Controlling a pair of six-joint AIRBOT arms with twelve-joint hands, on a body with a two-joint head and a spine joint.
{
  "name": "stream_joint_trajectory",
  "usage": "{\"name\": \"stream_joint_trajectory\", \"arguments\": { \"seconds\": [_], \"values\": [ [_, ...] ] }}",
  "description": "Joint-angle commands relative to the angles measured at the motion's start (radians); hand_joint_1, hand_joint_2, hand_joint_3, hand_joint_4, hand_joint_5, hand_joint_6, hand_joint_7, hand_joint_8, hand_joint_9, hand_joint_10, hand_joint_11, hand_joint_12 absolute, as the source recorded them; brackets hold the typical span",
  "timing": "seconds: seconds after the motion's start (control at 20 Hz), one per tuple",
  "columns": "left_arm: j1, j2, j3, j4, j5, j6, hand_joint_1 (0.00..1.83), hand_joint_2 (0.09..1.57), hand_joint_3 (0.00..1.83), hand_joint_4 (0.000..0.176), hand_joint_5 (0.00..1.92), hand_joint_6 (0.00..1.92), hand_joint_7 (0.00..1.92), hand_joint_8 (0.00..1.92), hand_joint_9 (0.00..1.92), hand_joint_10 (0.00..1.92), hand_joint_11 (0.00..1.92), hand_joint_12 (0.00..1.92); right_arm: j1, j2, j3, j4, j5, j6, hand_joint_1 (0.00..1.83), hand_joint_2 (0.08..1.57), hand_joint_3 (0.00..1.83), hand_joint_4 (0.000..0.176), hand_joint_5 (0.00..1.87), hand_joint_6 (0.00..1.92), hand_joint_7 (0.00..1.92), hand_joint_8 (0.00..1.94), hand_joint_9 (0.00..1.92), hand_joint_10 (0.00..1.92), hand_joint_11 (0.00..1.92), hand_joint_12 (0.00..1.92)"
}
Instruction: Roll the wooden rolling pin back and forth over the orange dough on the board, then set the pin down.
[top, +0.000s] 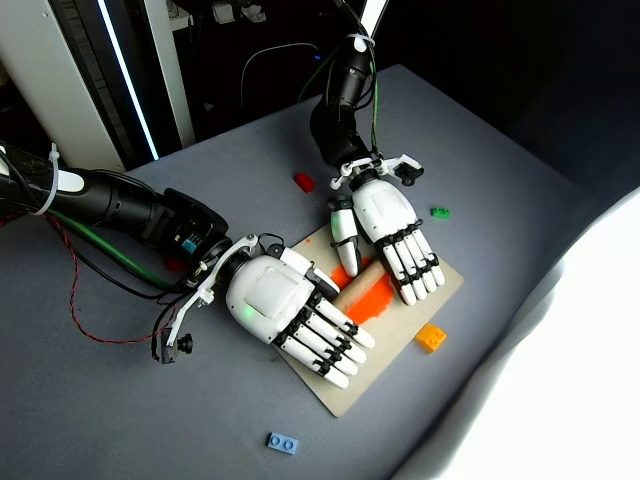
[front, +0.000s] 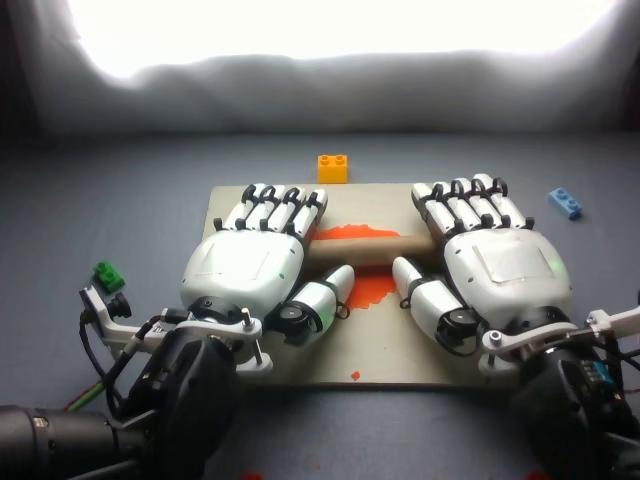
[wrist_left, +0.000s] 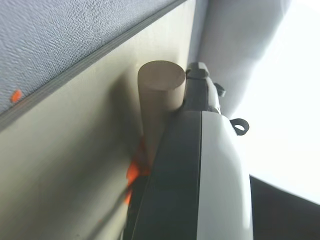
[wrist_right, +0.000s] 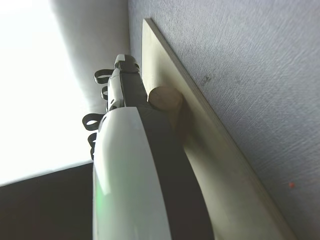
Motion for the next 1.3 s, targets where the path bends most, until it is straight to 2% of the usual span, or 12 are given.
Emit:
{"name": "stream_joint_trajectory", "arguments": {
  "seconds": [0.0, 1.25],
  "values": [
    [-0.008, 0.001, 0.007, 0.044, -0.079, 0.001, 0.0, 1.5, 0.0, 0.0, 0.04, 0.01, 0.05, 0.0, 0.0, 0.0, 0.0, 0.0, 0.015, 0.005, 0.007, -0.056, 0.093, 0.005, 0.0, 1.57, 0.04, 0.0, 0.11, 0.0, 0.11, 0.0, 0.08, 0.0, 0.0, 0.0],
    [-0.047, -0.029, 0.098, 0.041, -0.033, -0.016, 0.0, 1.5, 0.0, 0.0, 0.03, 0.0, 0.03, 0.0, 0.0, 0.0, 0.0, 0.0, 0.042, 0.001, 0.082, -0.056, -0.008, 0.056, 0.0, 1.53, 0.0, 0.0, 0.1, 0.0, 0.1, 0.0, 0.07, 0.0, 0.0, 0.0]
  ]
}}
